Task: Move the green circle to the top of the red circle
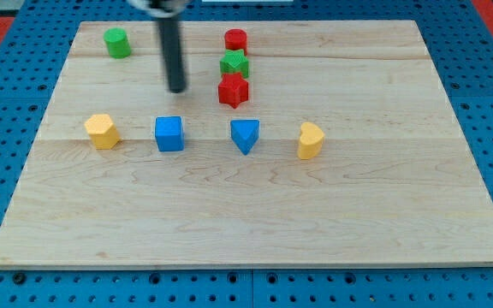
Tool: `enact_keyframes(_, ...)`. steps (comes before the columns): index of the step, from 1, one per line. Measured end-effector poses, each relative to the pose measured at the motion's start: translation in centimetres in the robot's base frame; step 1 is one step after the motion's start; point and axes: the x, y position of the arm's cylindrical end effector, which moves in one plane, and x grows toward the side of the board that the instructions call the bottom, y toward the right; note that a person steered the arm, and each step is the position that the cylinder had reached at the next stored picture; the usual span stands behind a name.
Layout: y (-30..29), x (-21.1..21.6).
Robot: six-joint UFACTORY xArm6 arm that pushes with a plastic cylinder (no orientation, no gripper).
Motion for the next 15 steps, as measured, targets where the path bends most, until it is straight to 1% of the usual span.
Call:
enact_keyframes(1, -6.4, -3.5)
enact_keyframes(2, -6.7, -7.9)
enact_keyframes(3, -10.0, -8.4)
enact_keyframes(4, -9.4, -10.8)
enact_keyframes(5, -5.7, -12.4)
enact_keyframes(6, 0.1, -13.4)
enact_keyframes(7, 0.8, -12.5)
enact_keyframes(8, -2.4, -9.0)
enact_keyframes(9, -0.7, -10.4)
enact_keyframes(10, 4.7, -12.2)
enact_keyframes(11, 5.1, -11.8)
enact_keyframes(12, 3.5, -9.3)
enact_keyframes(13, 4.0, -7.7)
enact_keyframes(14, 6.3, -10.3)
enact_keyframes(15, 9.4, -11.2)
